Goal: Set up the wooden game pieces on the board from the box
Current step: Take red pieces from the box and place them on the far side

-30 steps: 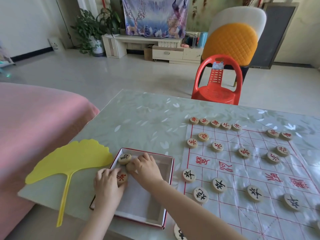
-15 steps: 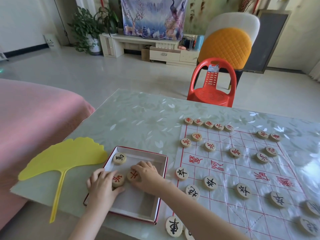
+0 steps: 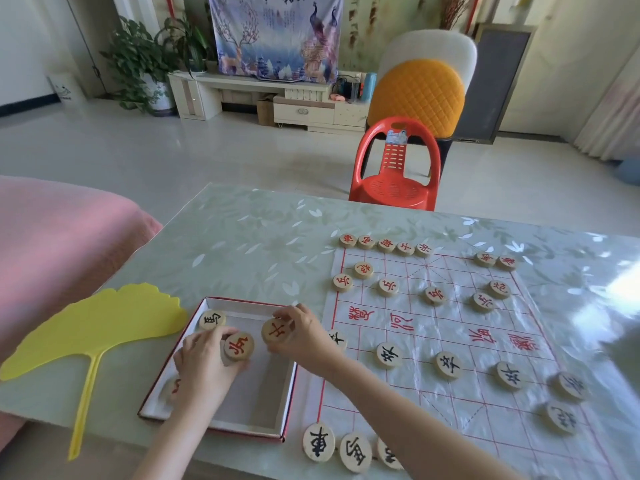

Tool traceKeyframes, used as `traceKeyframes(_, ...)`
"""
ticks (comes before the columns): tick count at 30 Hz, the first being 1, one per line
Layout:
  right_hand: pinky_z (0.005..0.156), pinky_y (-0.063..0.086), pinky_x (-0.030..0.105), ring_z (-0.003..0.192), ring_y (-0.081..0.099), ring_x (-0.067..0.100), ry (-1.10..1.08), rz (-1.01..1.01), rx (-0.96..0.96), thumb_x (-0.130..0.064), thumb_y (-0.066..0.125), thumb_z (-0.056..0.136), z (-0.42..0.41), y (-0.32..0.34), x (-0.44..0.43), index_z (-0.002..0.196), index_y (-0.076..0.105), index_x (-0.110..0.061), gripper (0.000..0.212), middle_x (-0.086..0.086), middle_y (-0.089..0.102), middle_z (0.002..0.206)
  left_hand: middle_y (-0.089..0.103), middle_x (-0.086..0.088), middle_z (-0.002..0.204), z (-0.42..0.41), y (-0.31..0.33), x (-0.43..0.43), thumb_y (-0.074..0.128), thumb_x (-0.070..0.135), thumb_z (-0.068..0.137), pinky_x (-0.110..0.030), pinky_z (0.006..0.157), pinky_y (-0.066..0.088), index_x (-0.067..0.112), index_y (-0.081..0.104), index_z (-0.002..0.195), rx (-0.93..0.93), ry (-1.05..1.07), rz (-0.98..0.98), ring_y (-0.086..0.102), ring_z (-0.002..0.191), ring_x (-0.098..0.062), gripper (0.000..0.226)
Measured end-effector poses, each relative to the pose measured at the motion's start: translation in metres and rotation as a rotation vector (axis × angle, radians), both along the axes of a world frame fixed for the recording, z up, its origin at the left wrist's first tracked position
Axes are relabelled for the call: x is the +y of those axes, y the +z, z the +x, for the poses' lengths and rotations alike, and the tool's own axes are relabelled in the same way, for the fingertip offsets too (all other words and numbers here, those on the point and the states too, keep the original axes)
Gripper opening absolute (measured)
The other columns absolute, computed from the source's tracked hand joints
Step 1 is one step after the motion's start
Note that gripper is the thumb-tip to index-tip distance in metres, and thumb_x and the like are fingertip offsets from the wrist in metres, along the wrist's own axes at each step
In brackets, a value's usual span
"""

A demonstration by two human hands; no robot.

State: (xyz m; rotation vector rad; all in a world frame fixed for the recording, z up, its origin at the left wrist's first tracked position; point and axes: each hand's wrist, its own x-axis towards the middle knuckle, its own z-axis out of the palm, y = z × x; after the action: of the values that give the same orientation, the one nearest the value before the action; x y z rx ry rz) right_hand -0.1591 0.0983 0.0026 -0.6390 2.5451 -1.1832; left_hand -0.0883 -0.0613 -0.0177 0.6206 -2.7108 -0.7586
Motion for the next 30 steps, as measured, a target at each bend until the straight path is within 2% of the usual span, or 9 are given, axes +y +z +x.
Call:
traceKeyframes(5, 0.086, 0.039, 0.017, 0.100, 0.046, 0.012, -0.069, -0.054, 0.031, -0.023, 0.071, 0.078, 0.000, 0.017, 0.053, 0.126, 0.048, -0.015, 0.054, 0.004, 0.046, 0.122, 0.068, -0.002, 0.099, -0.017, 0.013, 0.035, 0.088, 0.025, 0.051, -0.037, 0.083, 0.033, 0.020, 0.065, 0.100, 0.077, -0.110, 0.016, 0.051, 0.107, -0.032, 0.055)
traceKeyframes(8, 0.083, 0.037, 0.011, 0.097, 0.045, 0.008, -0.115, -0.056, 0.047, -0.020, 0.072, 0.077, -0.009, 0.020, 0.087, 0.125, 0.048, -0.014, 0.054, 0.003, 0.048, 0.122, 0.069, -0.004, 0.093, -0.031, 0.016, 0.058, 0.088, 0.018, 0.051, -0.036, 0.078, 0.037, 0.016, 0.065, 0.098, 0.120, -0.196, 0.067, 0.056, 0.096, -0.033, 0.052)
traceKeyframes(12, 0.075, 0.035, 0.002, 0.097, 0.047, 0.007, -0.206, -0.046, 0.077, -0.021, 0.073, 0.076, -0.027, 0.014, 0.135, 0.124, 0.048, -0.015, 0.054, 0.003, 0.050, 0.120, 0.064, -0.004, 0.097, -0.057, 0.020, 0.100, 0.084, 0.010, 0.056, -0.036, 0.081, 0.046, 0.014, 0.063, 0.100, 0.129, -0.276, 0.206, 0.059, 0.094, -0.027, 0.049)
traceKeyframes(14, 0.083, 0.039, 0.007, 0.101, 0.048, 0.010, -0.293, -0.046, 0.095, -0.021, 0.073, 0.076, -0.042, 0.010, 0.160, 0.126, 0.046, -0.016, 0.057, 0.001, 0.051, 0.117, 0.061, -0.001, 0.097, -0.074, 0.020, 0.126, 0.085, 0.012, 0.056, -0.032, 0.080, 0.045, 0.017, 0.061, 0.101, 0.127, -0.319, 0.272, 0.059, 0.092, -0.022, 0.051)
traceKeyframes(16, 0.095, 0.042, 0.027, 0.107, 0.048, 0.016, -0.392, -0.025, 0.125, -0.021, 0.074, 0.075, -0.064, 0.006, 0.187, 0.126, 0.045, -0.017, 0.059, 0.001, 0.053, 0.115, 0.058, 0.004, 0.097, -0.094, 0.020, 0.155, 0.085, 0.019, 0.058, -0.027, 0.079, 0.043, 0.020, 0.059, 0.103, 0.118, -0.370, 0.286, 0.057, 0.092, -0.017, 0.052)
traceKeyframes(18, 0.099, 0.040, 0.037, 0.110, 0.045, 0.020, -0.482, 0.018, 0.133, -0.021, 0.074, 0.075, -0.093, 0.004, 0.214, 0.127, 0.045, -0.015, 0.060, 0.003, 0.054, 0.116, 0.057, 0.007, 0.099, -0.113, 0.020, 0.184, 0.084, 0.023, 0.060, -0.027, 0.081, 0.045, 0.023, 0.058, 0.104, 0.109, -0.420, 0.298, 0.056, 0.095, -0.014, 0.052)
traceKeyframes(24, 0.103, 0.031, 0.035, 0.121, 0.038, 0.026, -0.686, 0.161, 0.152, -0.015, 0.065, 0.080, -0.182, -0.007, 0.279, 0.131, 0.042, -0.009, 0.057, 0.010, 0.049, 0.129, 0.062, 0.006, 0.104, -0.165, 0.012, 0.257, 0.083, 0.026, 0.061, -0.036, 0.091, 0.047, 0.027, 0.057, 0.106, 0.076, -0.502, 0.396, 0.056, 0.101, -0.014, 0.052)
traceKeyframes(30, 0.103, 0.030, 0.035, 0.125, 0.036, 0.029, -0.710, 0.283, 0.136, -0.017, 0.067, 0.081, -0.241, -0.028, 0.296, 0.132, 0.042, -0.010, 0.057, 0.011, 0.047, 0.132, 0.060, 0.004, 0.106, -0.201, 0.000, 0.292, 0.082, 0.029, 0.060, -0.040, 0.091, 0.045, 0.027, 0.057, 0.107, 0.089, -0.504, 0.394, 0.053, 0.104, -0.019, 0.053)
